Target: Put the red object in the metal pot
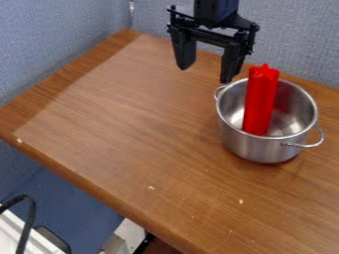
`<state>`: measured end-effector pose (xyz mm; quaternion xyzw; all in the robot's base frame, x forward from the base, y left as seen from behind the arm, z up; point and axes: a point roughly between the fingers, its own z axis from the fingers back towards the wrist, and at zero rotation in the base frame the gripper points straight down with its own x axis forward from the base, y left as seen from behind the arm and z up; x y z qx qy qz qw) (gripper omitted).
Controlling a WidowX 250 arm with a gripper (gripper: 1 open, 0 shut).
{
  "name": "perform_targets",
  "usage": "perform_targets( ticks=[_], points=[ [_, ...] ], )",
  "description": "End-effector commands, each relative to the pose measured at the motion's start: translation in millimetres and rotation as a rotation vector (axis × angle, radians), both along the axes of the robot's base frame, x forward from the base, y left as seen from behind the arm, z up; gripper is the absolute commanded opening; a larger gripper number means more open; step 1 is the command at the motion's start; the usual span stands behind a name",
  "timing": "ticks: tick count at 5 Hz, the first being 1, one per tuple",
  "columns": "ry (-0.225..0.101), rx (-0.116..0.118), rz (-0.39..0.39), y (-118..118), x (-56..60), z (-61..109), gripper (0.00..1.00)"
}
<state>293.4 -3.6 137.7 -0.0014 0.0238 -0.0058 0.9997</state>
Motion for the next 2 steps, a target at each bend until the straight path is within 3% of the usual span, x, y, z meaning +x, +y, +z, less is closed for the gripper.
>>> perform_targets(
  ticks=[1, 2],
  points=[
    [0.015, -0.005, 0.026, 0.6, -4.2, 0.3, 1.0],
    [0.031, -0.01, 0.053, 1.8, -8.7, 0.8, 1.0]
  ],
)
